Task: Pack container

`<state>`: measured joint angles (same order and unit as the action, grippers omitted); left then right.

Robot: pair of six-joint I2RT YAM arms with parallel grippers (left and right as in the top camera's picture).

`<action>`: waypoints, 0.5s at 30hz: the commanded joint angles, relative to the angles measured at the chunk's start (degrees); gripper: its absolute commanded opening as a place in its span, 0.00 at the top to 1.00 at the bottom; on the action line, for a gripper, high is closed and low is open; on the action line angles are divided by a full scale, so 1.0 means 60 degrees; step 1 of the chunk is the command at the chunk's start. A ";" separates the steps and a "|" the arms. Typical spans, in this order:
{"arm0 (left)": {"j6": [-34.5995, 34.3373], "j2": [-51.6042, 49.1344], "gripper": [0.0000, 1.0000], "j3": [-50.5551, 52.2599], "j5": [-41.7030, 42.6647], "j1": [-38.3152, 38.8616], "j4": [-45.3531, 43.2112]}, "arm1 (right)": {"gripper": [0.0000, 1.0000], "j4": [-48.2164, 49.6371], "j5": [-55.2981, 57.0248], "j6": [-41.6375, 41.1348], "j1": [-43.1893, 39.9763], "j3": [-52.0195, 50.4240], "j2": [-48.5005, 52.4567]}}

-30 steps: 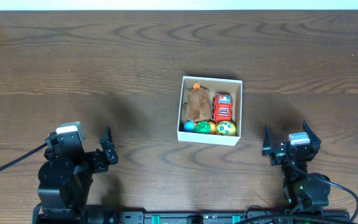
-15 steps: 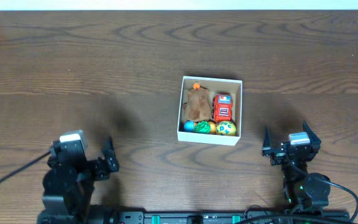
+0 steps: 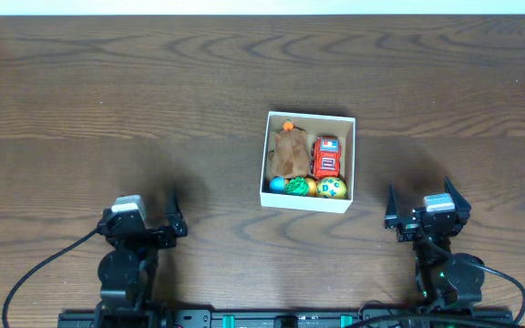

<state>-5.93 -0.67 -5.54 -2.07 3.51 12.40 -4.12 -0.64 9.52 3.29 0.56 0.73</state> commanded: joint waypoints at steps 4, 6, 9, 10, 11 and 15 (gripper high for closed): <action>0.1071 0.0095 0.02 0.0885 -0.0029 -0.0040 -0.1774 | 0.01 -0.0015 0.0011 0.0066 -0.0047 -0.0040 -0.0069; 0.1260 0.0095 0.02 0.0885 -0.0055 -0.0040 -0.1632 | 0.01 -0.0015 0.0011 0.0066 -0.0047 -0.0040 -0.0069; 0.1406 0.0095 0.02 0.0885 -0.0015 -0.0036 -0.1577 | 0.01 -0.0015 0.0011 0.0066 -0.0047 -0.0040 -0.0069; 0.1377 0.0095 0.02 0.0885 0.0025 -0.0036 -0.1515 | 0.01 -0.0015 0.0011 0.0066 -0.0047 -0.0040 -0.0069; 0.1381 0.0095 0.02 0.0885 0.0022 -0.0040 -0.1417 | 0.01 -0.0015 0.0011 0.0066 -0.0044 -0.0040 -0.0069; 0.1381 0.0055 0.02 0.0885 0.0022 -0.0036 -0.1402 | 0.01 -0.0015 0.0011 0.0066 -0.0047 -0.0040 -0.0069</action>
<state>1.17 -0.54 -1.63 -1.74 3.51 2.11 -4.10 -0.64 9.52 3.29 0.56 0.71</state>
